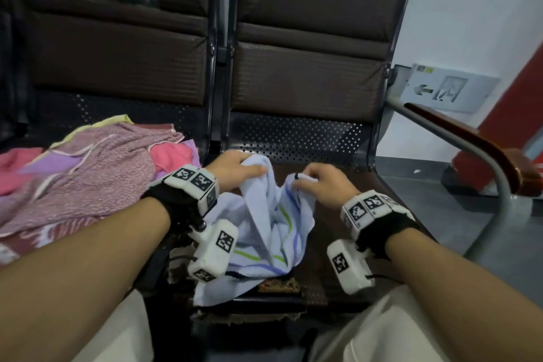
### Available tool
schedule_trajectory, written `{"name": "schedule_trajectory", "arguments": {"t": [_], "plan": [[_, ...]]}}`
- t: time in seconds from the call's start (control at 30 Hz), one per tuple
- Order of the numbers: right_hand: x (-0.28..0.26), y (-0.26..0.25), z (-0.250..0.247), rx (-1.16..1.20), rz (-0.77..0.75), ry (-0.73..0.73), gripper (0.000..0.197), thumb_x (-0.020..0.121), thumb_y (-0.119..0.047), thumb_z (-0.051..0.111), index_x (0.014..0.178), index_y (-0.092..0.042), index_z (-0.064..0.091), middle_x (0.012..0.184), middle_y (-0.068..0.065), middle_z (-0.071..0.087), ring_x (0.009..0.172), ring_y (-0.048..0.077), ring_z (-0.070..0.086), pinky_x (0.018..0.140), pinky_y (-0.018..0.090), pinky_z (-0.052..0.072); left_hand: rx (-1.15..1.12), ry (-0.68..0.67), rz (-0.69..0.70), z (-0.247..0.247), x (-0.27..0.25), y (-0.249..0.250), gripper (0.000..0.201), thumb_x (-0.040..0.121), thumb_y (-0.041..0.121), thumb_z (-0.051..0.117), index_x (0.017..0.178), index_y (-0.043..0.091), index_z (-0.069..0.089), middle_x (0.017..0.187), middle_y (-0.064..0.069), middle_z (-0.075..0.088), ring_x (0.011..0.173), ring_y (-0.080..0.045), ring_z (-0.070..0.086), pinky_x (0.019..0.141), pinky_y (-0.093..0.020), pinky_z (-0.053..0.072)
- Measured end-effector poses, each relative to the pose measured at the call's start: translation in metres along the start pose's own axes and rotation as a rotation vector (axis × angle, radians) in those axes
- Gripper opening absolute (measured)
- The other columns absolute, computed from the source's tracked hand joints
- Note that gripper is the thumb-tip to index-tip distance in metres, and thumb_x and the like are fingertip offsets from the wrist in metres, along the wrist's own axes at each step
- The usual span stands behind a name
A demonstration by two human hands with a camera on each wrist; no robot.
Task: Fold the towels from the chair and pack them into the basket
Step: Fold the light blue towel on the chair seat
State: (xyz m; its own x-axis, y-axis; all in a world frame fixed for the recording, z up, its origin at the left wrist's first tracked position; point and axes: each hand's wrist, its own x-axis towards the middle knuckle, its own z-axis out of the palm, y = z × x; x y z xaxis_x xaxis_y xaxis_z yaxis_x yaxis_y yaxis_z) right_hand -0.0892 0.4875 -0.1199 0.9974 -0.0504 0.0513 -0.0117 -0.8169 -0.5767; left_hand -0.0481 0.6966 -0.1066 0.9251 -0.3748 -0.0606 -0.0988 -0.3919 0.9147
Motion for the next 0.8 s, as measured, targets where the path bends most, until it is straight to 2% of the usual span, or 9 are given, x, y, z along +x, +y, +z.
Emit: {"name": "schedule_trajectory", "arguments": {"t": [0.07, 0.13, 0.23, 0.33, 0.47, 0.53, 0.63, 0.73, 0.8], "plan": [[-0.002, -0.019, -0.009, 0.205, -0.146, 0.203, 0.01, 0.087, -0.026, 0.066, 0.092, -0.02, 0.06, 0.086, -0.007, 0.06, 0.08, 0.007, 0.056, 0.068, 0.023, 0.043, -0.173, 0.006, 0.022, -0.006, -0.004, 0.013, 0.025, 0.089, 0.013, 0.061, 0.104, -0.007, 0.061, 0.09, -0.018, 0.056, 0.081, -0.025, 0.053, 0.068, -0.038, 0.043], [-0.003, -0.035, -0.013, 0.354, -0.23, 0.272, 0.029, 0.09, -0.021, 0.063, 0.118, -0.022, 0.054, 0.103, -0.012, 0.058, 0.093, 0.0, 0.056, 0.08, 0.017, 0.044, -0.226, -0.005, 0.069, -0.012, -0.008, 0.025, 0.026, 0.089, 0.012, 0.061, 0.105, -0.008, 0.06, 0.09, -0.019, 0.056, 0.082, -0.027, 0.051, 0.071, -0.042, 0.039], [-0.003, -0.05, -0.013, 0.605, -0.26, 0.087, 0.046, 0.091, -0.011, 0.059, 0.133, -0.025, 0.048, 0.106, -0.012, 0.061, 0.091, -0.003, 0.061, 0.08, 0.017, 0.05, -0.24, -0.063, 0.183, -0.021, -0.018, 0.037, 0.02, 0.089, 0.015, 0.062, 0.102, 0.001, 0.066, 0.093, -0.015, 0.066, 0.083, -0.022, 0.061, 0.075, -0.035, 0.05], [-0.002, -0.058, -0.005, 0.487, -0.294, -0.075, 0.022, 0.09, -0.007, 0.058, 0.107, -0.018, 0.068, 0.098, -0.001, 0.07, 0.094, 0.013, 0.065, 0.085, 0.031, 0.052, -0.201, -0.123, 0.205, -0.031, -0.025, 0.039, 0.02, 0.086, 0.019, 0.064, 0.098, 0.004, 0.069, 0.092, -0.014, 0.069, 0.081, -0.018, 0.063, 0.075, -0.032, 0.052], [0.002, -0.063, -0.001, 0.64, -0.209, 0.009, 0.022, 0.087, 0.0, 0.057, 0.077, -0.017, 0.065, 0.07, -0.002, 0.065, 0.07, 0.01, 0.06, 0.068, 0.029, 0.048, -0.197, -0.111, 0.171, -0.04, -0.026, 0.028, 0.025, 0.078, 0.024, 0.069, 0.094, 0.006, 0.069, 0.089, -0.013, 0.068, 0.078, -0.018, 0.063, 0.07, -0.027, 0.052], [0.007, -0.063, -0.006, 0.787, -0.144, 0.131, 0.027, 0.086, 0.003, 0.054, 0.072, -0.017, 0.065, 0.067, -0.002, 0.066, 0.067, 0.009, 0.062, 0.064, 0.026, 0.049, -0.183, -0.124, 0.148, -0.041, -0.025, 0.019, 0.027, 0.074, 0.022, 0.072, 0.095, 0.005, 0.069, 0.093, -0.014, 0.07, 0.083, -0.018, 0.063, 0.072, -0.028, 0.053], [0.01, -0.063, -0.013, 0.924, -0.067, 0.259, 0.027, 0.085, -0.001, 0.051, 0.072, -0.018, 0.067, 0.075, 0.007, 0.066, 0.077, 0.022, 0.062, 0.071, 0.036, 0.05, 0.042, -0.166, 0.127, -0.035, -0.023, 0.007, 0.025, 0.083, 0.017, 0.069, 0.098, -0.003, 0.067, 0.097, -0.019, 0.069, 0.086, -0.019, 0.061, 0.08, -0.037, 0.053], [0.011, -0.066, -0.015, 0.972, -0.005, 0.379, 0.027, 0.082, -0.004, 0.049, 0.07, -0.02, 0.067, 0.075, 0.007, 0.064, 0.077, 0.024, 0.059, 0.073, 0.041, 0.05, 0.232, -0.175, 0.038, -0.026, -0.023, -0.002, 0.028, 0.091, 0.027, 0.059, 0.079, 0.001, 0.06, 0.073, -0.009, 0.055, 0.07, -0.015, 0.05, 0.063, -0.026, 0.044], [0.012, -0.065, -0.018, 0.989, 0.029, 0.465, 0.026, 0.081, -0.004, 0.049, 0.072, -0.019, 0.067, 0.078, 0.01, 0.062, 0.078, 0.023, 0.057, 0.074, 0.042, 0.05, 0.267, -0.201, -0.006, -0.023, -0.025, -0.005, 0.027, 0.094, 0.026, 0.054, 0.075, 0.006, 0.054, 0.071, -0.007, 0.046, 0.067, -0.016, 0.045, 0.058, -0.02, 0.04]]}}
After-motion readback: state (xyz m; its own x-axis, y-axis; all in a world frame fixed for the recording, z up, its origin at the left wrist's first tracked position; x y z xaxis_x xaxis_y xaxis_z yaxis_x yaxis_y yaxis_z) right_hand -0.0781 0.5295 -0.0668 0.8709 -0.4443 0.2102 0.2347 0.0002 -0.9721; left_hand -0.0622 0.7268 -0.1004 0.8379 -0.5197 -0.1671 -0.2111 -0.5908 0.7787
